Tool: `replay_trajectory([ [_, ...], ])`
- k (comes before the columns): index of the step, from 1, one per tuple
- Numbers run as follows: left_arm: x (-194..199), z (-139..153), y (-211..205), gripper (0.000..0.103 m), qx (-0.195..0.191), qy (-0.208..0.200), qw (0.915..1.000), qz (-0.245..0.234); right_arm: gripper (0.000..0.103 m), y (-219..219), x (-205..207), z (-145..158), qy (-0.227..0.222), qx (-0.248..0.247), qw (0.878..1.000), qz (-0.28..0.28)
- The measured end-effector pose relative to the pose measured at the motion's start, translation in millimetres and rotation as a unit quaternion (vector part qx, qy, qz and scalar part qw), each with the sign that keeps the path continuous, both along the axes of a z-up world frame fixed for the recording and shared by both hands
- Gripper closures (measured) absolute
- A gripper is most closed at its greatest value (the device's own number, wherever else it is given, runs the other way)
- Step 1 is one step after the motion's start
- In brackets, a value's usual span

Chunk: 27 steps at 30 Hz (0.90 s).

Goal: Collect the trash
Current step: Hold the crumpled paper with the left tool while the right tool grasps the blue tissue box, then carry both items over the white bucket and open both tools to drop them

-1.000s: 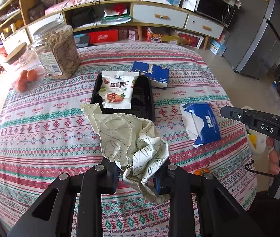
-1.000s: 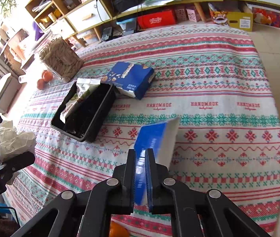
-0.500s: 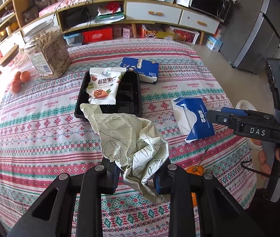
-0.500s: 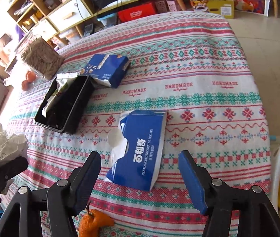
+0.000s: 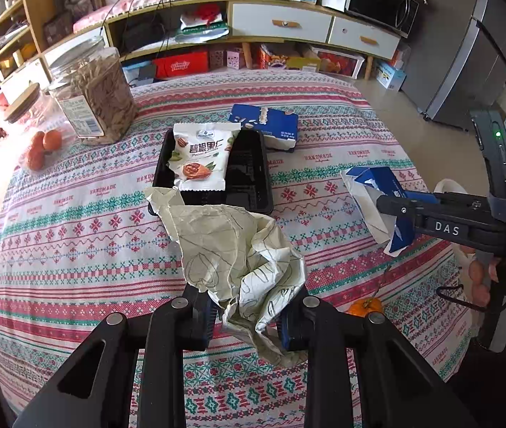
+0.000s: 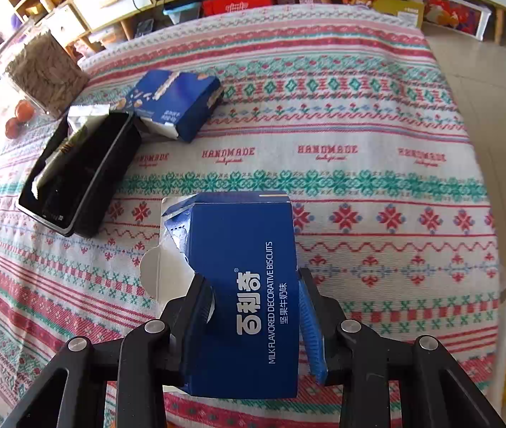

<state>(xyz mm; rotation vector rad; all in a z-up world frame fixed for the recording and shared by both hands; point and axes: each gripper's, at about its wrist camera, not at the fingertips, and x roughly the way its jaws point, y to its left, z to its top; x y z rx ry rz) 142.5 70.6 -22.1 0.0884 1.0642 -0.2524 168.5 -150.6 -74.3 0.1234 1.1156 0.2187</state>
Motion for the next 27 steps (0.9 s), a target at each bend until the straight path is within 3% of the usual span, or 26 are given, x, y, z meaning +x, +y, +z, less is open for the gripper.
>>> replay_trajectory([
  [7,-6.5,11.0,-34.8,0.075,-0.014,-0.014,0.9993,-0.031,0.061,-52.7,-34.8,45.3,-0.032,0.023,0.999,-0.026],
  [14,-13.8,15.1,-82.6,0.075,-0.025,-0.019,0.997,-0.071,0.061,-112.6,-72.6,70.7,-0.052,0.02,0.996,-0.072],
  [22,-26.4,12.9,-153.5,0.075,-0.036,-0.018,0.9904,-0.133,0.061,-174.0,-109.6,74.2,-0.05,0.003,0.991,-0.122],
  [27,-33.2,5.1,-196.5,0.075,-0.021,-0.019,0.9854,-0.168,0.061,-214.5,-124.2,68.9,-0.044,0.0,0.986,-0.162],
])
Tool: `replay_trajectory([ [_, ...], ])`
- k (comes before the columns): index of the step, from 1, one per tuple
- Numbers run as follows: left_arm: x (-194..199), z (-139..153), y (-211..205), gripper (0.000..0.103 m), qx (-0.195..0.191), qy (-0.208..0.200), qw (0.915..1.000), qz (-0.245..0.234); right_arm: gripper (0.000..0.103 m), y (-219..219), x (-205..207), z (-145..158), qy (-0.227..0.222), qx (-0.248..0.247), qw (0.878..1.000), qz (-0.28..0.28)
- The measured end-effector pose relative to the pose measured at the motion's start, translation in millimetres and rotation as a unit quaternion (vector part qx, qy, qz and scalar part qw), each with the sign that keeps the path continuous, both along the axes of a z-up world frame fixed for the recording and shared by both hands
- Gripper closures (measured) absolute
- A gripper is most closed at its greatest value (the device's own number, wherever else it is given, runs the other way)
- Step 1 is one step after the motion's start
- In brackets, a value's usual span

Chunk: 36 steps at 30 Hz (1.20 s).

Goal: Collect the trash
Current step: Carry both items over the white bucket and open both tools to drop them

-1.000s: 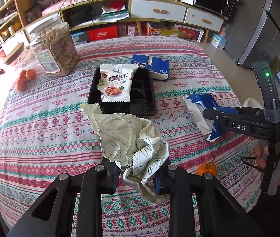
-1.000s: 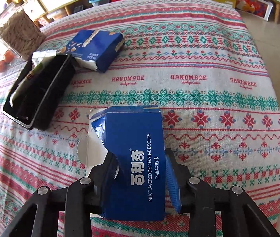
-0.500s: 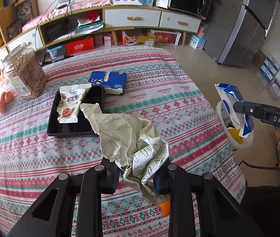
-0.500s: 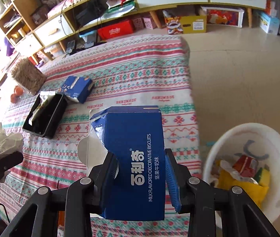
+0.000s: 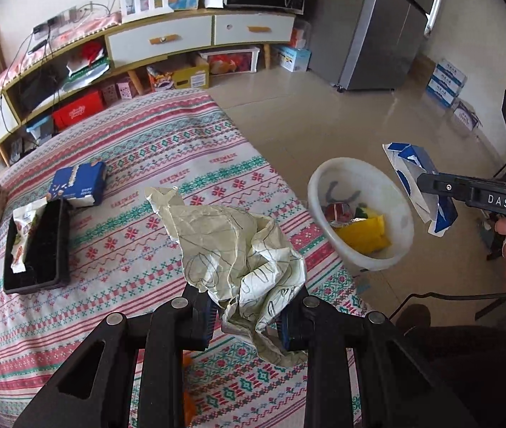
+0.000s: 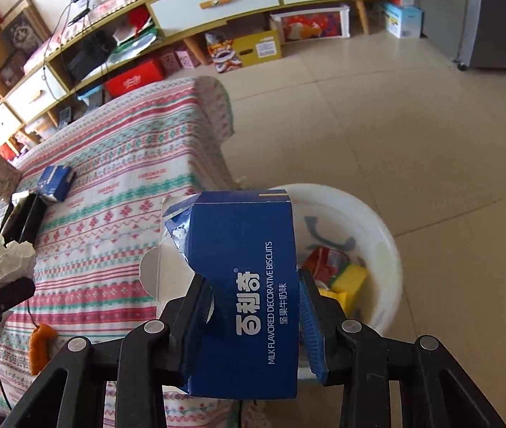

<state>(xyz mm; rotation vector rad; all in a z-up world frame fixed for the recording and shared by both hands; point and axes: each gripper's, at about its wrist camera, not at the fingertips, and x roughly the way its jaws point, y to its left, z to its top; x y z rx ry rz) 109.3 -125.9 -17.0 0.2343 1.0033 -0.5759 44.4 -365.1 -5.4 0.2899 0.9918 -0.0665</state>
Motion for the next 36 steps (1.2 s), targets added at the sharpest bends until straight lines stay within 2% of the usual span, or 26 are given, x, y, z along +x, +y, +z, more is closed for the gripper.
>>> replay_trajectory([
  [11,6.3,-21.2,-67.2,0.075,0.009,0.014,0.9995,-0.028,0.056,-39.4,-6.2,-15.4,0.015,-0.011,0.999,-0.03],
  [14,7.8,-26.9,-83.5,0.075,0.008,0.018,0.9992,-0.034,0.043,-47.3,-10.8,-14.3,0.015,-0.006,0.999,-0.035],
  [15,8.5,-28.5,-88.6,0.074,0.007,0.018,0.9991,-0.037,0.042,-49.7,-12.9,-12.0,0.012,-0.006,0.999,-0.037],
  [24,7.7,-38.7,-125.2,0.074,0.0,0.011,0.9983,-0.057,0.04,-64.5,-36.0,-3.2,0.015,-0.029,0.998,-0.053],
  [29,4.8,-38.0,-136.4,0.07,-0.008,0.004,0.9973,-0.073,0.04,-75.7,-49.1,-2.1,0.016,-0.025,0.997,-0.066],
  [30,4.4,-37.3,-137.5,0.065,-0.011,0.004,0.997,-0.076,0.04,-77.8,-51.4,-1.4,0.015,-0.023,0.997,-0.069],
  [31,4.7,-37.2,-139.1,0.049,-0.007,0.006,0.9972,-0.074,0.04,-79.0,-53.7,-0.7,0.013,-0.022,0.997,-0.072],
  [33,5.0,-34.6,-136.8,0.028,-0.004,0.004,0.998,-0.063,0.039,-80.6,-56.9,0.8,0.012,-0.019,0.997,-0.076],
  [36,3.0,-27.0,-130.0,0.015,0.002,-0.007,0.9987,-0.051,0.036,-78.8,-60.4,4.8,0.011,-0.016,0.997,-0.075],
])
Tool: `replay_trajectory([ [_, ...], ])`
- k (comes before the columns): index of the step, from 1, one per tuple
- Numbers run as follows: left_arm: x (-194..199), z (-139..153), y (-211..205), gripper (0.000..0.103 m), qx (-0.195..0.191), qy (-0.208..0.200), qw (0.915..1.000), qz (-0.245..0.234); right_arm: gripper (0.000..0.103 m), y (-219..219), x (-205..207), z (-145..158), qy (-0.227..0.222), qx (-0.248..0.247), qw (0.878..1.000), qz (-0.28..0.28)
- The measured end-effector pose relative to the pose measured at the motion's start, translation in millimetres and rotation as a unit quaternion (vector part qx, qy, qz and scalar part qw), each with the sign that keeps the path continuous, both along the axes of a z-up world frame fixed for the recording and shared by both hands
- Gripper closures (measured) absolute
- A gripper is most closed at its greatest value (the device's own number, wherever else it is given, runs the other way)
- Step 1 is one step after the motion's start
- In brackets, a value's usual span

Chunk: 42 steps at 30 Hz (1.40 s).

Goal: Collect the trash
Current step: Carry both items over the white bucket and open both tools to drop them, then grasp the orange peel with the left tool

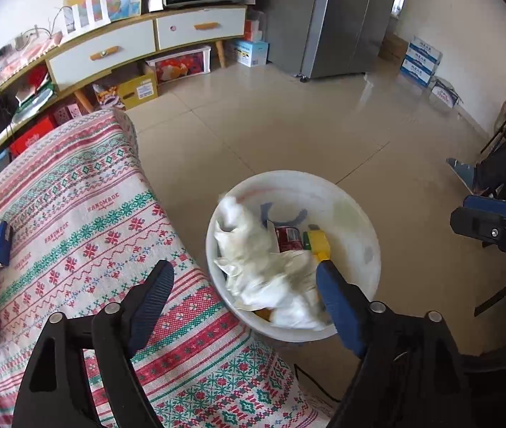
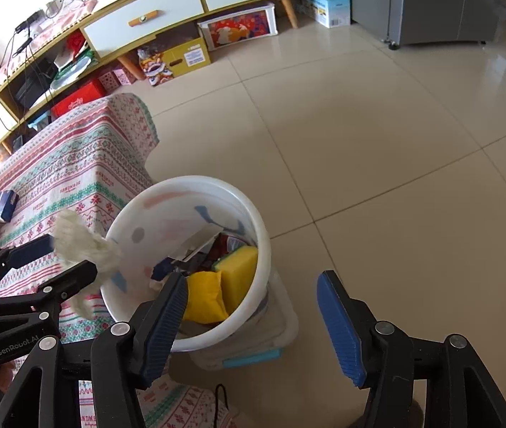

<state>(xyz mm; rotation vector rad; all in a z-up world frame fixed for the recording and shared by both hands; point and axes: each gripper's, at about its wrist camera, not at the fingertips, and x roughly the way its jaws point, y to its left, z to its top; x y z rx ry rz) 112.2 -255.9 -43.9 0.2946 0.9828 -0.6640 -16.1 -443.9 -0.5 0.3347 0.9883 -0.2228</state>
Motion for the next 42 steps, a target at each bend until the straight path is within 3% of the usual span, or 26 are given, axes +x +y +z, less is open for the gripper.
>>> replay_trajectory([
  [10,-12.9,23.1,45.0,0.012,0.022,-0.012,0.9996,0.013,0.033,25.9,-1.5,12.8,-0.015,-0.004,0.999,0.028],
  [17,-25.8,39.4,101.8,0.011,0.039,-0.009,0.9987,0.03,0.033,56.6,-0.3,16.8,-0.017,-0.003,0.998,0.055],
  [22,-30.7,35.6,147.7,0.011,0.055,0.014,0.9969,0.055,0.032,79.1,3.0,14.3,-0.013,-0.003,0.997,0.073],
  [27,-29.3,10.9,191.1,0.011,0.069,0.065,0.992,0.083,0.03,97.0,8.0,9.7,-0.009,0.005,0.996,0.087],
  [33,-18.9,-18.1,225.0,0.013,0.05,0.125,0.9834,0.122,0.03,114.1,18.5,0.9,0.004,0.003,0.995,0.097],
  [35,-15.8,-25.1,228.2,0.016,0.043,0.137,0.9817,0.125,0.03,118.7,22.9,-1.6,0.008,0.001,0.995,0.1],
  [38,-11.5,-37.1,228.1,0.034,0.052,0.146,0.9796,0.128,0.03,124.7,28.7,-3.8,0.012,-0.001,0.994,0.104],
  [42,-8.8,-55.7,227.6,0.072,0.058,0.169,0.975,0.132,0.03,134.3,38.1,-4.4,0.014,-0.001,0.994,0.111],
])
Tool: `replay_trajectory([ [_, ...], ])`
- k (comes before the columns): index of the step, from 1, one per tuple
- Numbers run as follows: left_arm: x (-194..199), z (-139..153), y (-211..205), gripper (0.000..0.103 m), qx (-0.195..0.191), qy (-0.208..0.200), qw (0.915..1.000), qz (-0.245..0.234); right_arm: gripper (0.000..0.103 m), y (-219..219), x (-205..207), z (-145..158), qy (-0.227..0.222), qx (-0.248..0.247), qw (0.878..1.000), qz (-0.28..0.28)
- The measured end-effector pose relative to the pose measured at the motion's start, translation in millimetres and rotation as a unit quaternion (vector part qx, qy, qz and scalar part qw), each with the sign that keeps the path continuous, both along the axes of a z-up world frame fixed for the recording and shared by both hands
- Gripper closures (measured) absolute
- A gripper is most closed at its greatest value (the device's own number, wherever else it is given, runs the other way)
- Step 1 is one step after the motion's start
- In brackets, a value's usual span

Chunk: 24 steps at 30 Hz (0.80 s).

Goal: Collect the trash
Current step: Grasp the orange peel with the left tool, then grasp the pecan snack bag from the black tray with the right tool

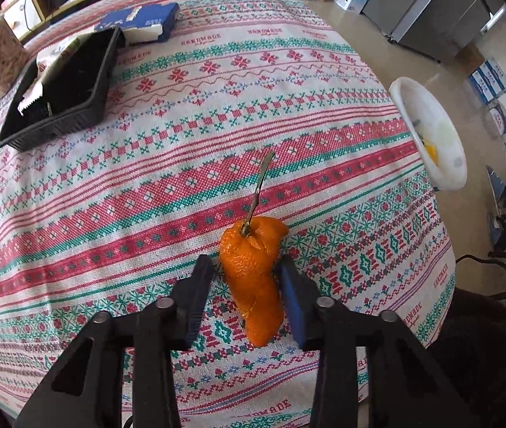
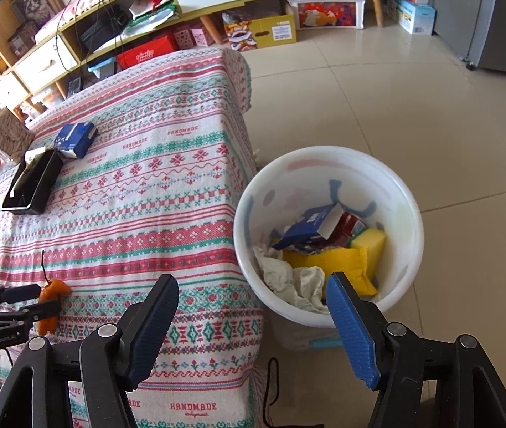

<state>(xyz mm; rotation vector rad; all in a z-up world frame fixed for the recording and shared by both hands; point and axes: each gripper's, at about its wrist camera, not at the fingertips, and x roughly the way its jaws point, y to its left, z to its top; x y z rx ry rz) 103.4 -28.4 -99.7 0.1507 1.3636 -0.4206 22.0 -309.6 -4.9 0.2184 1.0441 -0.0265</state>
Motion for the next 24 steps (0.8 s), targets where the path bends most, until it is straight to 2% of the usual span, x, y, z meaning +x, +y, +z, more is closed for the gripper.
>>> replay_trajectory([
  [1,-0.7,0.7,0.1,0.078,0.0,-0.006,1.0,0.001,0.03,2.6,2.7,0.9,-0.001,0.0,1.0,0.004],
  [3,-1.1,6.5,1.4,0.083,-0.009,-0.013,0.9999,-0.004,0.03,8.9,8.0,3.7,-0.004,-0.003,1.0,0.013],
  [10,2.1,45.9,29.8,0.084,-0.028,-0.075,0.9967,0.015,0.03,39.5,29.9,7.2,-0.017,0.008,0.999,0.035],
  [15,19.6,72.6,75.9,0.084,-0.031,-0.105,0.9913,0.073,0.03,66.1,50.5,8.5,-0.036,0.035,0.998,0.046],
  [19,38.3,91.0,115.7,0.084,-0.045,-0.138,0.9815,0.125,0.03,84.5,76.7,5.0,-0.029,0.06,0.996,0.055],
  [24,53.6,90.3,158.8,0.084,-0.037,-0.147,0.9756,0.159,0.03,116.8,110.5,-4.8,-0.004,0.015,0.997,0.071],
])
